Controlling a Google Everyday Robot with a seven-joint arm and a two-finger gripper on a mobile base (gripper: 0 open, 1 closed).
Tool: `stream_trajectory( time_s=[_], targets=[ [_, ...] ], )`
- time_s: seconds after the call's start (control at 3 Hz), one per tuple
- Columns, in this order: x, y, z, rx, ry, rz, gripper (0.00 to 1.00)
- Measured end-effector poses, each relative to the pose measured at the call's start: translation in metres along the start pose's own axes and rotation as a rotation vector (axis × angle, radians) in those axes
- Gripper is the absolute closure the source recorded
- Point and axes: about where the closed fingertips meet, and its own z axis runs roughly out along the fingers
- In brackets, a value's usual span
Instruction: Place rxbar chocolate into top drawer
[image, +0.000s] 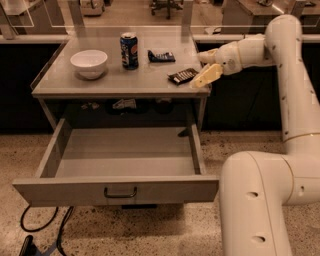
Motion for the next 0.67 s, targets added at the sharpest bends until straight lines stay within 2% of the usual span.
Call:
stream_trajectory(
  time_s=[0.33, 0.67],
  targets=[
    [0.0127, 0.0003, 0.0309, -0.027, 0.095, 0.016, 0.0],
    [0.0127, 0.0002, 0.0312, -0.027, 0.095, 0.016, 0.0]
  ],
)
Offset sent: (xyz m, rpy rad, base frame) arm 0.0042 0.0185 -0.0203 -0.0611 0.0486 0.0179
